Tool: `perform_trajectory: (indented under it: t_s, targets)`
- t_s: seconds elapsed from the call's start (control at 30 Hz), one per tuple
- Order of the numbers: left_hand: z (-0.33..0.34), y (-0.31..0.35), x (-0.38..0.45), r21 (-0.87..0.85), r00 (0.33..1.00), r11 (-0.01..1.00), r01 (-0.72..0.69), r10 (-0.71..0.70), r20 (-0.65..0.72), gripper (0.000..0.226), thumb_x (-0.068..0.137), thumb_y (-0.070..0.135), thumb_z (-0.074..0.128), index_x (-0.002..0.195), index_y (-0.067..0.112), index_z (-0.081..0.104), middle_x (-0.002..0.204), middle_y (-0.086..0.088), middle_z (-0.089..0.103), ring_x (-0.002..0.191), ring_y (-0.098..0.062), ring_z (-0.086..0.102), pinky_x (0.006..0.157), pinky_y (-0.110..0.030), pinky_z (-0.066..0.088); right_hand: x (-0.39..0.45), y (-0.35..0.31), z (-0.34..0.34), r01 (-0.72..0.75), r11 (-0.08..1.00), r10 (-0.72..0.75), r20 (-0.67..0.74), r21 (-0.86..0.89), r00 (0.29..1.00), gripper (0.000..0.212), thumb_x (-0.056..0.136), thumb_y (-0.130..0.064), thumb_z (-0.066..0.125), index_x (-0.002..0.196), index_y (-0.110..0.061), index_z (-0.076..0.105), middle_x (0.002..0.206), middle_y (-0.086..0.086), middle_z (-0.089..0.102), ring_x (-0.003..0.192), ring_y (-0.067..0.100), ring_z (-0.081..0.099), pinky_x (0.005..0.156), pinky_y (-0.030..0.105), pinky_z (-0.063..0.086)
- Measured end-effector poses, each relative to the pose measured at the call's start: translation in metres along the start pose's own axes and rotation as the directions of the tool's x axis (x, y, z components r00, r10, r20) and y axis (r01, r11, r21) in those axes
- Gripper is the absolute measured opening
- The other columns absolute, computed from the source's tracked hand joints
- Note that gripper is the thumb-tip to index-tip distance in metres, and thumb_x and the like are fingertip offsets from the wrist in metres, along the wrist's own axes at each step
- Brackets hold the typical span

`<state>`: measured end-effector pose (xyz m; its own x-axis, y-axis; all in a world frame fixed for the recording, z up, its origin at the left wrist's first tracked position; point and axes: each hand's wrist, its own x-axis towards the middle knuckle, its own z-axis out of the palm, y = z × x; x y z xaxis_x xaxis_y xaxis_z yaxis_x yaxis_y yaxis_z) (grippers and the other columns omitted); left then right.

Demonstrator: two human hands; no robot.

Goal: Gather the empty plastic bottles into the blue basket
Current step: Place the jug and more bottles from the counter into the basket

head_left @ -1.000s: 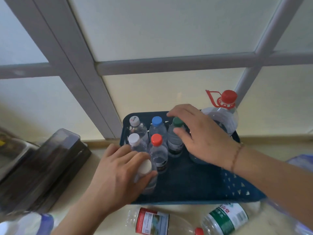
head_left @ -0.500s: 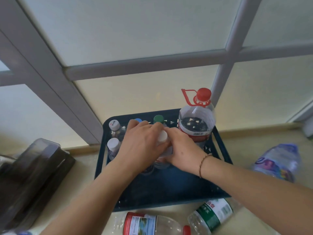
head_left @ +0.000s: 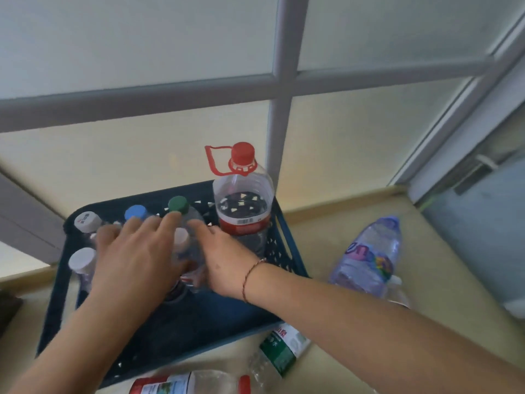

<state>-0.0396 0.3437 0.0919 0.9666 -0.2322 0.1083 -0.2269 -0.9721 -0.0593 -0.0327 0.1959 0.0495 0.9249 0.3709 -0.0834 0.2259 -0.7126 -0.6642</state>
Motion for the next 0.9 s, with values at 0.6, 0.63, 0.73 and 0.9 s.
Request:
perform_trajectory:
  t_s: [0.6,0.63,0.73,0.9]
  targets:
    - [0.111,0.328,0.043,-0.581,0.914,0.807,-0.104,0.308,0.265,0.098,0.066,0.071,0.062,0.150,0.048,0.017,0.156,0.001,0.030,0.129,-0.027,0.050,0.101,-0.034,0.044,-0.180,0.309,-0.158,-0.547,0.368,0.857,-0.046,0.752,0.514,0.053,0.089,-0.040,0.065,0.132,-0.025,0.038,0.101,0.004,0.058,0.079,0.022,0.057,0.060,0.036,0.051]
    - [0.119,0.334,0.051,-0.568,0.894,0.822,-0.042,0.284,0.346,0.105,0.064,0.072,0.064,0.151,0.051,0.010,0.156,0.001,0.029,0.129,-0.027,0.050,0.102,-0.035,0.045,-0.171,0.315,-0.155,-0.548,0.357,0.840,-0.004,0.757,0.542,0.055,0.088,-0.043,0.066,0.132,-0.029,0.036,0.103,0.004,0.058,0.077,0.021,0.056,0.059,0.036,0.050]
    - [0.127,0.344,0.061,-0.566,0.848,0.824,0.032,0.278,0.452,0.114,0.061,0.069,0.072,0.151,0.050,0.004,0.131,0.002,0.049,0.115,-0.025,0.059,0.092,-0.033,0.049,-0.148,0.323,-0.151,-0.518,0.283,0.825,0.070,0.807,0.561,0.058,0.084,-0.044,0.070,0.131,-0.031,0.037,0.107,0.006,0.063,0.070,0.020,0.060,0.059,0.034,0.050]
    - [0.114,0.345,0.063,-0.554,0.871,0.832,0.039,0.244,0.427,0.106,0.064,0.057,0.074,0.148,0.052,0.008,0.109,0.003,0.051,0.103,-0.027,0.063,0.080,-0.032,0.049,-0.132,0.324,-0.146,-0.451,0.250,0.823,0.058,0.857,0.566,0.059,0.084,-0.035,0.072,0.131,-0.030,0.038,0.105,0.008,0.063,0.072,0.026,0.063,0.066,0.046,0.055]
